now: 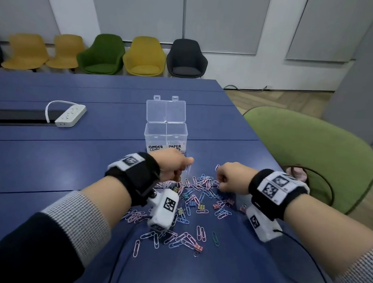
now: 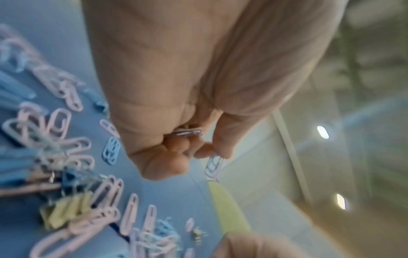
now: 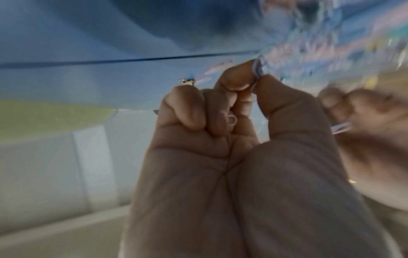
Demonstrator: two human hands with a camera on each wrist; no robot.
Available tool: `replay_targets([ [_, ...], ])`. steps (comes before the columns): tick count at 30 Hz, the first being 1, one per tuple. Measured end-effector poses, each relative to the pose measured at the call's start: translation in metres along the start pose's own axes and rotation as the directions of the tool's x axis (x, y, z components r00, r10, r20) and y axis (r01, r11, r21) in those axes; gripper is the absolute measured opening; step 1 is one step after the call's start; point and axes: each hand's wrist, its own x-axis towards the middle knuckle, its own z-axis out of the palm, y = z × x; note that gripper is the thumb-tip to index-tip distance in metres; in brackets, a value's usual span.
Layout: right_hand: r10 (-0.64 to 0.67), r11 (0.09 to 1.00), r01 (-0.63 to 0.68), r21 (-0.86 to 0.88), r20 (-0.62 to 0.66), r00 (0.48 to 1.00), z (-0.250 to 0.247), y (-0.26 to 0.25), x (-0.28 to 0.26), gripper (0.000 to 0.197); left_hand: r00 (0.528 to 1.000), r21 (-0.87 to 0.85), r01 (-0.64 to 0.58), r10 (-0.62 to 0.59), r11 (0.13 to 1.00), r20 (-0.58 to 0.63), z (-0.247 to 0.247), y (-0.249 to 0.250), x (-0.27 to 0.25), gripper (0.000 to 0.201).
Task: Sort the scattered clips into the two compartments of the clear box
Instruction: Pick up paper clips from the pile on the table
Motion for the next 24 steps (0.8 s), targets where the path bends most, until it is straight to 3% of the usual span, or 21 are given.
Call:
replay_targets([
  [2,0.005,0.951,0.012,0.309,-0.056,0.998,-0.002,0.014,-0.004,0.016,0.997,-0.421,0.061,-0.034,0.905,0.070,-0.015,-0.004,-0.002,0.029],
  [3,0.012,0.849,0.023,0.528,-0.064,0.998,-0.003,0.017,-0.008,0.019,0.994,-0.551,0.089,-0.035,0.830,0.108,-0.021,-0.006,-0.005,0.029],
  [5,0.021,0.468,0.060,0.881,-0.079,0.997,-0.003,0.021,-0.014,0.021,0.989,-0.706,0.112,-0.007,0.699,0.150,-0.032,-0.009,-0.010,0.028],
  [6,0.018,0.249,0.075,0.965,-0.082,0.996,-0.003,0.023,-0.017,0.021,0.988,-0.741,0.111,0.005,0.662,0.152,-0.034,-0.011,-0.012,0.029],
  [7,-0.001,0.063,0.081,0.995,-0.082,0.997,-0.004,0.023,-0.020,0.017,0.988,-0.757,0.111,0.013,0.644,0.156,-0.036,-0.012,-0.013,0.030],
  [9,-0.053,-0.226,0.092,0.970,-0.107,0.993,-0.003,0.024,-0.022,0.017,0.990,-0.764,0.106,0.008,0.636,0.144,-0.035,-0.013,-0.012,0.028],
  [11,-0.061,-0.399,0.075,0.914,-0.108,0.992,-0.002,0.022,-0.022,0.022,0.994,-0.742,0.097,-0.020,0.663,0.112,-0.031,-0.012,-0.008,0.023],
  [14,-0.040,-0.455,-0.002,0.890,-0.019,0.999,-0.004,0.009,-0.020,0.014,0.997,-0.541,0.081,-0.068,0.837,0.044,-0.019,-0.009,-0.003,0.025],
  [16,0.014,-0.409,-0.046,0.911,0.056,0.998,-0.004,0.003,-0.017,0.025,0.998,-0.213,0.054,-0.058,0.976,-0.015,-0.009,-0.004,-0.004,0.027],
  [17,0.038,-0.371,-0.058,0.927,0.078,0.996,-0.004,0.000,-0.015,0.027,0.998,0.035,0.040,-0.038,0.999,-0.047,-0.005,-0.001,-0.006,0.026],
  [18,0.059,-0.337,-0.068,0.939,0.093,0.994,-0.005,-0.002,-0.014,0.025,0.997,0.310,0.030,-0.005,0.950,-0.081,-0.003,0.002,-0.009,0.026],
  [20,0.099,-0.266,-0.085,0.960,0.115,0.988,-0.005,-0.005,-0.012,0.022,0.992,0.690,0.018,0.071,0.723,-0.101,0.000,0.006,-0.012,0.036],
  [22,0.127,-0.191,-0.117,0.975,0.143,0.982,-0.006,-0.005,-0.010,0.021,0.992,0.811,0.043,0.072,0.583,-0.104,0.003,0.008,-0.012,0.047],
  [24,0.131,-0.103,-0.154,0.983,0.166,0.977,-0.008,-0.005,-0.008,0.024,0.995,0.875,0.063,0.033,0.480,-0.089,0.006,0.008,-0.009,0.044],
])
